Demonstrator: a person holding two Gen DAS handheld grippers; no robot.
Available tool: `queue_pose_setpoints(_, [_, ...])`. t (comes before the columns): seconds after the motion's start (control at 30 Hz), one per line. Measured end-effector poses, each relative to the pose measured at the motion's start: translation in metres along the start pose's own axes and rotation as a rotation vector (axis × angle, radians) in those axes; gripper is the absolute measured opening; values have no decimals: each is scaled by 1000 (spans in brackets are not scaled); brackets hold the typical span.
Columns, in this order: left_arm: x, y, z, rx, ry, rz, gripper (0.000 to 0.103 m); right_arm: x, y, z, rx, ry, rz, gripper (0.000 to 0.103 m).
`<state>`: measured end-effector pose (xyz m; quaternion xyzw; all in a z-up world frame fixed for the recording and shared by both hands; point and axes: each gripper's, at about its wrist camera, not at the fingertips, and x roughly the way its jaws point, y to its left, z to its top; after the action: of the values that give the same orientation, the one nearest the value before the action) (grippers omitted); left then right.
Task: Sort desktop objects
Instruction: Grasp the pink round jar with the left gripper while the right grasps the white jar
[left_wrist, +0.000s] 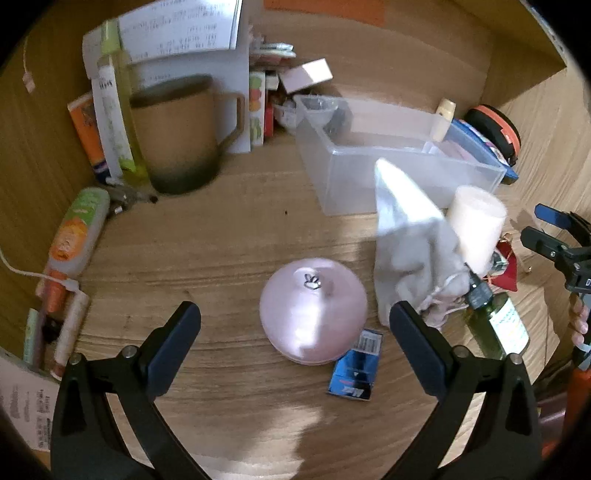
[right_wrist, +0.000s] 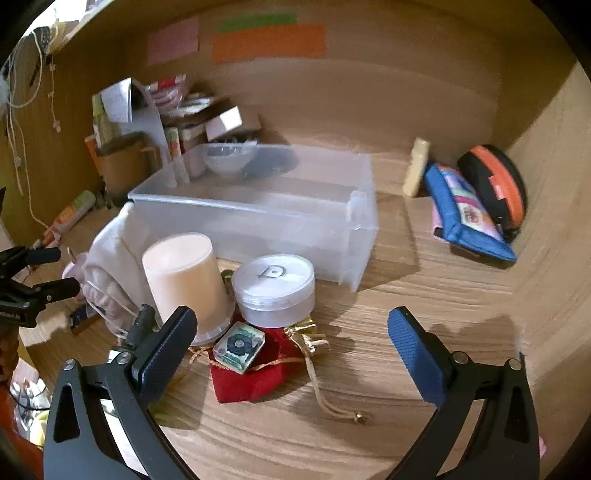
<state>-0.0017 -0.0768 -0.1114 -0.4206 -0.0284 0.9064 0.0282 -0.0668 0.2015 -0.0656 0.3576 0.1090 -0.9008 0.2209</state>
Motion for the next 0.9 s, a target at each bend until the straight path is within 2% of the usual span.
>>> queue_pose_setpoints(0.1, [7, 3, 0, -12, 22, -15, 103, 15, -1, 3, -23, 38, 10, 100])
queue_pose_setpoints(0.2, [11, 4, 1, -14, 30, -17, 103, 28, -1, 5, -45, 83, 23, 90])
queue_pose_setpoints(0.33, [15, 4, 3, -17, 37, -21, 103, 40, -2, 10, -56, 118, 28, 82])
queue_pose_setpoints(0.5, [20, 5, 6, -11, 48, -18, 103, 46, 0, 19, -70, 134, 53, 81])
queue_pose_setpoints(0.57, [22, 4, 7, -12, 56, -22, 99, 49, -1, 23, -86, 135, 54, 81])
queue_pose_setpoints(0.63, [26, 4, 8, -12, 79, -29, 85, 53, -2, 25, -93, 137, 62, 81])
queue_pose_setpoints(0.77, [28, 3, 10, -10, 76, -17, 84, 63, -5, 29, -100, 157, 85, 77])
queue_pose_setpoints(0.9, [29, 3, 9, -16, 74, -10, 82, 74, -8, 29, -90, 177, 118, 67])
